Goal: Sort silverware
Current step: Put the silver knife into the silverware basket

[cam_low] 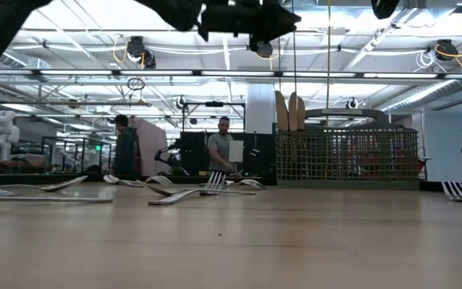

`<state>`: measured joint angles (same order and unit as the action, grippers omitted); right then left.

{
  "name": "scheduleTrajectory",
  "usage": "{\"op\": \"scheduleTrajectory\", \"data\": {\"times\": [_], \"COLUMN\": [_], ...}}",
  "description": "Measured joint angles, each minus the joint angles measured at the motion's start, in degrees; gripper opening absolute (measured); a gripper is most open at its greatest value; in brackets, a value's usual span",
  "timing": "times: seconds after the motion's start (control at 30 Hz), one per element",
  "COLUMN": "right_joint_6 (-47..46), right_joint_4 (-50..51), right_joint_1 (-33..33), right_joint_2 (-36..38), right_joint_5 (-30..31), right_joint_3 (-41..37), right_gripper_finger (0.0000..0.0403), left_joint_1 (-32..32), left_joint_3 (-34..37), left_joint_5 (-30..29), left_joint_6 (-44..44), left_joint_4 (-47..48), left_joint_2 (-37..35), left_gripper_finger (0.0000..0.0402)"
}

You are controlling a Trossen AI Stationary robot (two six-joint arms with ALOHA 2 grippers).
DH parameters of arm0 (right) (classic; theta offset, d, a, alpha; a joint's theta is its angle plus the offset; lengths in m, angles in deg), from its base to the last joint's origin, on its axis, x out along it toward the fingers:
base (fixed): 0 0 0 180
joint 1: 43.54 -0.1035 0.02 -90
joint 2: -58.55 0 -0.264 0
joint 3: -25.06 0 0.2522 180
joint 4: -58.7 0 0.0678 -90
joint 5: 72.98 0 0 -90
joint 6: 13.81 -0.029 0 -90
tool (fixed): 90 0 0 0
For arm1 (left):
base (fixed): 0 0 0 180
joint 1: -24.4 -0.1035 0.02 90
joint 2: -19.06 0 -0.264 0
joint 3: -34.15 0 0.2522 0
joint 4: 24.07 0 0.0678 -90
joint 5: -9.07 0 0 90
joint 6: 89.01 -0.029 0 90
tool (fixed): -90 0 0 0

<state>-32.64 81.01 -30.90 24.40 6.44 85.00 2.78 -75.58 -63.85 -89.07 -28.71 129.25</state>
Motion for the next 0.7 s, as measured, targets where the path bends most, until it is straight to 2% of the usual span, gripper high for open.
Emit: {"op": "scheduleTrajectory", "data": {"times": [0.07, 0.2, 0.33, 0.4, 0.53, 0.7], "right_joint_6": [0.0, 0.0, -1.7, -4.1, -8.9, -11.0], "right_joint_4": [0.0, 1.0, 3.8, 6.3, 12.2, 12.3], "right_joint_1": [0.0, 0.0, 0.0, -0.2, -2.9, -7.7], "right_joint_2": [-0.4, -1.5, -2.6, -3.0, -4.1, -6.7], "right_joint_5": [-0.1, -0.3, -0.3, -0.4, -1.6, 1.4], "right_joint_3": [0.0, 0.0, 0.0, 0.0, 0.0, 0.0], "right_gripper_finger": [0.0000, 0.0000, 0.0000, 0.0000, 0.0000, 0.0000], "left_joint_1": [1.7, 6.4, 11.3, 13.2, 15.5, 16.6], "left_joint_3": [0.0, 0.0, 0.0, 0.0, 0.0, 0.0], "left_joint_5": [1.8, 2.4, 2.2, 0.3, -3.7, -3.8], "left_joint_6": [-3.2, -7.1, -14.0, -17.2, -18.3, -14.8], "left_joint_4": [7.0, 14.7, 22.1, 25.4, 31.7, 40.9], "left_joint_2": [-2.2, -4.0, -3.8, -3.5, -3.4, -3.4], "left_gripper_finger": [0.0147, 0.0137, 0.0127, 0.0125, 0.0125, 0.0125]}}
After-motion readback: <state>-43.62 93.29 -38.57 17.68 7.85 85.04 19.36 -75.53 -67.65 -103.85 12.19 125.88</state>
